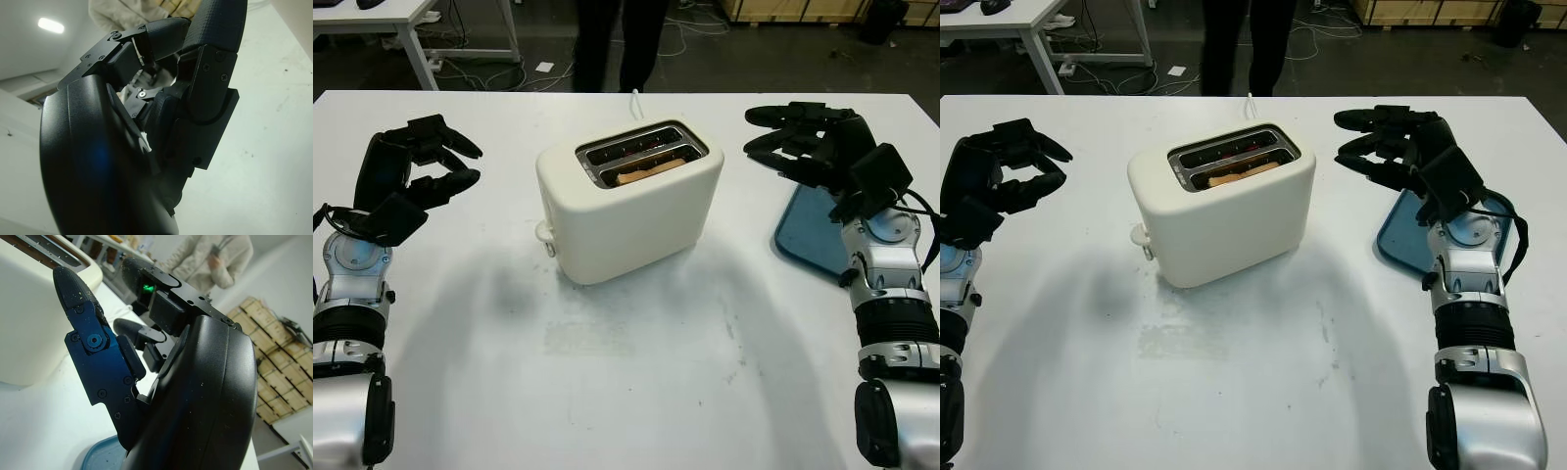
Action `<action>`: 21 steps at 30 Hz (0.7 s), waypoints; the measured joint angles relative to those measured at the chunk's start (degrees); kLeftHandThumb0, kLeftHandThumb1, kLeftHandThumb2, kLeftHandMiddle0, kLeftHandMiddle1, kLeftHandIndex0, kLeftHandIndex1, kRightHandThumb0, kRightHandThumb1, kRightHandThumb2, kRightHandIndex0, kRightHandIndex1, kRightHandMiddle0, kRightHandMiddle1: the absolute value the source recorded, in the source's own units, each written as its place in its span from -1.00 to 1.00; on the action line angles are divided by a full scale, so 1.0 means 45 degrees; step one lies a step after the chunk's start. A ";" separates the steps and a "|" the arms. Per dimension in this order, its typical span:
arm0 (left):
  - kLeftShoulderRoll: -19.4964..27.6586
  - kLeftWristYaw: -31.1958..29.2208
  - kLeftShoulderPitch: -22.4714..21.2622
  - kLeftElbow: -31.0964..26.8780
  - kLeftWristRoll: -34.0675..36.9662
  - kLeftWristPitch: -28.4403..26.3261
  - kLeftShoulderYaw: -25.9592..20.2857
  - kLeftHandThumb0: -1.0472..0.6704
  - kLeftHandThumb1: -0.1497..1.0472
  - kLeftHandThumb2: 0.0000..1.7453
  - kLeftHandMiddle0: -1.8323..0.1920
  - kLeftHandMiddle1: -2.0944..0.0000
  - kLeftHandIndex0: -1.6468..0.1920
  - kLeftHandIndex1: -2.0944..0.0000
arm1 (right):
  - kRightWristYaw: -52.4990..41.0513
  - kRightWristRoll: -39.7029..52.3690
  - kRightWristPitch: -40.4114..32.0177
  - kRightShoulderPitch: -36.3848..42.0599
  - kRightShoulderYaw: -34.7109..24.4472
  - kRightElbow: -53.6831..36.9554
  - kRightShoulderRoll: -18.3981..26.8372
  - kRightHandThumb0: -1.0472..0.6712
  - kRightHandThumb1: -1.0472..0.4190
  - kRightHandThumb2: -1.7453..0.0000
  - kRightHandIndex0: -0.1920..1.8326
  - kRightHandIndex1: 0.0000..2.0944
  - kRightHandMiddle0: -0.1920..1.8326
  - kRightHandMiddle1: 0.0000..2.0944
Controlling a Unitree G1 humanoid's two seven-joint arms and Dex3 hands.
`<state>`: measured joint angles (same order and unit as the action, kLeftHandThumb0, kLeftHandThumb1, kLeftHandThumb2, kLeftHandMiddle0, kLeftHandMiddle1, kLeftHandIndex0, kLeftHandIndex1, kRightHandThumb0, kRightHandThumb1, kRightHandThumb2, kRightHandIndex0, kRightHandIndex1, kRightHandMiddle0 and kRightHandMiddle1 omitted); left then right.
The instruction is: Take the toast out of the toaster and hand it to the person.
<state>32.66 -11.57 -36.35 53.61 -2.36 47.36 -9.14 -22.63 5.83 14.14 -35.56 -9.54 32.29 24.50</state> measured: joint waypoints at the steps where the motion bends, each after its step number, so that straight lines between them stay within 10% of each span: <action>1: 0.0000 0.0000 0.0000 0.0000 0.0000 0.0000 0.0000 -1.00 0.79 -0.72 -0.01 -0.15 -0.03 -0.01 | -0.0012 0.0003 0.0000 -0.0001 0.0000 0.0001 0.0000 -0.55 -0.45 1.00 -0.08 -0.21 0.23 -0.95; 21: -0.0002 0.0000 0.0000 -0.0001 0.0000 -0.0004 0.0001 -1.00 0.79 -0.72 -0.02 -0.15 -0.04 -0.02 | 0.0021 -0.0006 0.0000 -0.0072 0.0000 0.0089 -0.0001 -0.54 -0.45 1.00 -0.08 -0.17 0.23 -0.94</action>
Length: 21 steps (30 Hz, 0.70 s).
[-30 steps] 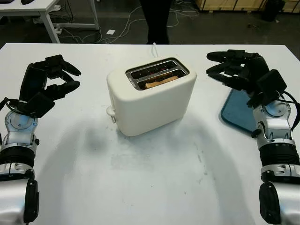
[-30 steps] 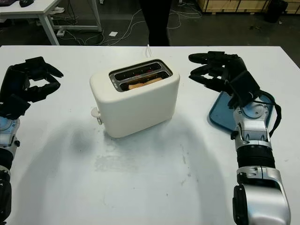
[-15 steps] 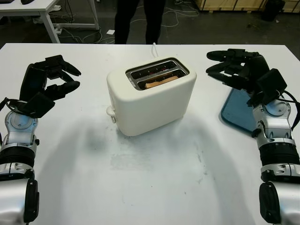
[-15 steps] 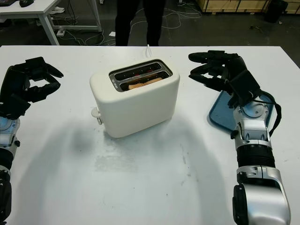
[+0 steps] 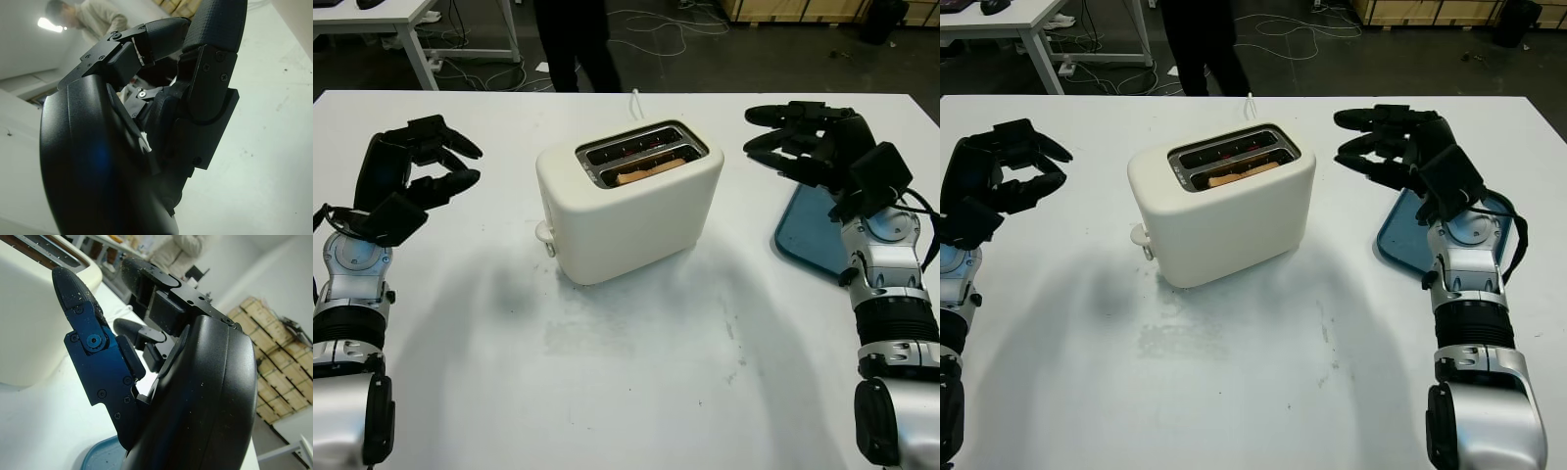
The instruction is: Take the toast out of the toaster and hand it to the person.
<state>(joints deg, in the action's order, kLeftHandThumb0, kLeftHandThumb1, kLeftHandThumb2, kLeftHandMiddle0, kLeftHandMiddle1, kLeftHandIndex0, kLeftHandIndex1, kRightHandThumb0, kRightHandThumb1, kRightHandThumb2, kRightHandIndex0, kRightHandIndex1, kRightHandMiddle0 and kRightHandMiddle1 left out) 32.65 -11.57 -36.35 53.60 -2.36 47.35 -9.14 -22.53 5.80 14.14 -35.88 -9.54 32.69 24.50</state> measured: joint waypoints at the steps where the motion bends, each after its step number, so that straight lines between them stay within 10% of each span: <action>1: 0.0000 0.0000 0.0000 0.0000 0.0000 0.0000 0.0000 -1.00 0.79 -0.72 -0.02 -0.15 -0.04 -0.02 | 0.0000 0.0001 0.0000 0.0000 0.0000 0.0001 0.0000 -0.54 -0.45 1.00 -0.08 -0.17 0.23 -0.94; 21: -0.0002 0.0000 0.0000 0.0001 0.0000 0.0002 0.0000 -1.00 0.79 -0.72 -0.02 -0.15 -0.04 -0.02 | -0.0043 0.0011 0.0000 0.0000 0.0000 0.0003 -0.0015 -0.52 -0.45 1.00 -0.07 -0.19 0.24 -0.94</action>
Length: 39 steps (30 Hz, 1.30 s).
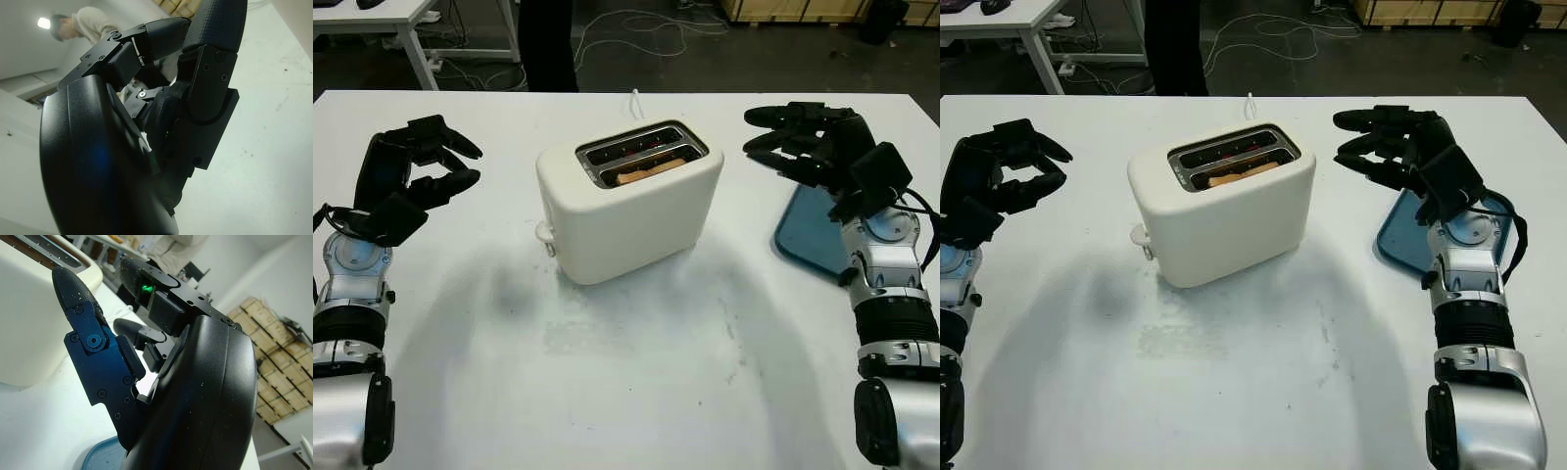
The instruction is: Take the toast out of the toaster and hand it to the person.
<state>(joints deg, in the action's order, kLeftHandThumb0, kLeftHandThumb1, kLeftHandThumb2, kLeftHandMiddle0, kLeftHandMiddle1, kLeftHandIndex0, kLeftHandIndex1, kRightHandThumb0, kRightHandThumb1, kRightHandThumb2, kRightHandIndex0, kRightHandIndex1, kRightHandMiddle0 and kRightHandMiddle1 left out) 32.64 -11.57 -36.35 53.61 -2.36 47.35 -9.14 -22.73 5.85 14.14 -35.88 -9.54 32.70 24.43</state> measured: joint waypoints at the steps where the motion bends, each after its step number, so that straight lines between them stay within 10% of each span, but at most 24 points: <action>1: -0.0003 0.0000 0.0000 0.0000 0.0001 0.0000 0.0000 -1.00 0.79 -0.72 -0.02 -0.15 -0.04 -0.02 | 0.0000 0.0000 0.0000 0.0000 0.0000 0.0001 0.0000 -0.53 -0.45 1.00 -0.07 -0.19 0.24 -0.94; 39: -0.0035 0.0008 -0.0005 0.0000 -0.0036 -0.0009 0.0013 -1.00 0.79 -0.70 -0.02 -0.15 -0.03 -0.03 | -0.0048 -0.0009 0.0053 -0.0001 -0.0006 0.0040 -0.0040 -0.56 -0.46 1.00 -0.08 -0.19 0.23 -0.94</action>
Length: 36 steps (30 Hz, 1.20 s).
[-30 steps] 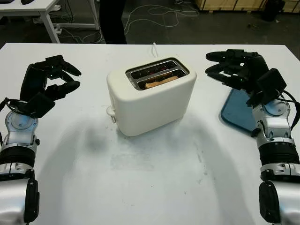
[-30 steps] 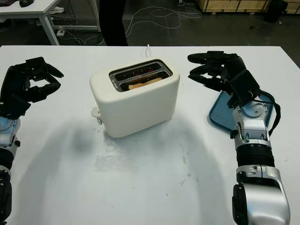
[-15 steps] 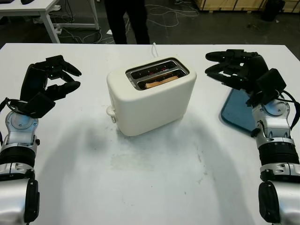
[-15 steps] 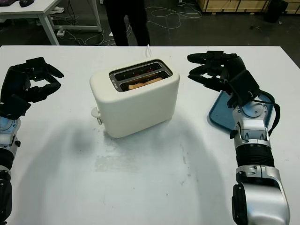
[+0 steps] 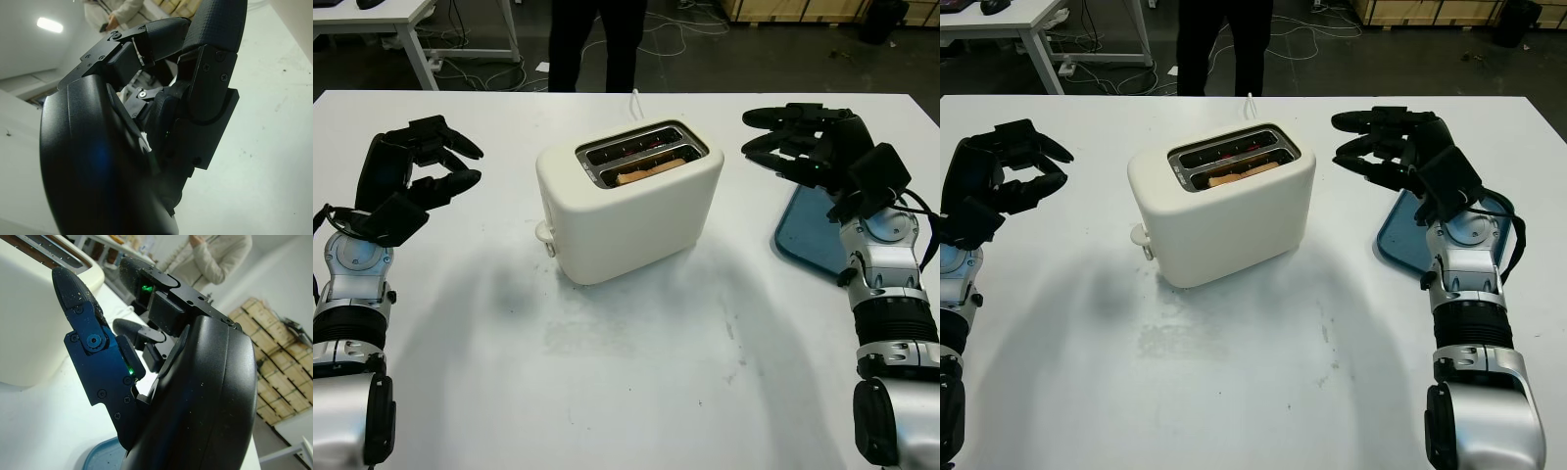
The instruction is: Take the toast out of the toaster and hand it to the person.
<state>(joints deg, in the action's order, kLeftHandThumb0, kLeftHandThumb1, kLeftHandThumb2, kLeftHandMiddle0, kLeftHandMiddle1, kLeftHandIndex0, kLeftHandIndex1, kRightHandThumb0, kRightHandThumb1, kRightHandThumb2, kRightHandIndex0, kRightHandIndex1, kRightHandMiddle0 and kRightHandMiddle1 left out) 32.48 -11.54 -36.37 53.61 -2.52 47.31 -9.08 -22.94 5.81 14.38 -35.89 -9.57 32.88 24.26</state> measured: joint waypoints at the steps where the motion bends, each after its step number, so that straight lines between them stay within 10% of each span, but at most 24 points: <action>1: 0.0000 0.0000 -0.0006 0.0000 -0.0002 0.0000 0.0001 -1.00 0.79 -0.70 -0.02 -0.15 -0.03 -0.03 | 0.0019 0.0000 0.0000 0.0000 0.0000 0.0000 0.0000 -0.56 -0.46 1.00 -0.08 -0.19 0.23 -0.94; 36: 0.0000 0.0009 -0.0182 0.0003 -0.0006 0.0002 0.0005 -1.00 0.79 -0.70 -0.02 -0.16 -0.03 -0.04 | 0.0102 -0.0009 -0.0004 0.0000 0.0013 -0.0050 0.0000 -0.52 -0.45 1.00 -0.09 -0.17 0.23 -0.93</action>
<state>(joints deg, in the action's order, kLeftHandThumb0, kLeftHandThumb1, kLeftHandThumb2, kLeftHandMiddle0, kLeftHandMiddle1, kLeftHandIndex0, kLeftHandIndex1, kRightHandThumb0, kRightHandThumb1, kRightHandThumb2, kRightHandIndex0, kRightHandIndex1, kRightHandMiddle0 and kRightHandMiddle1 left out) 32.48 -11.50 -37.19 53.62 -2.55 47.32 -9.06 -22.48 5.77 14.37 -35.89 -9.51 32.66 24.25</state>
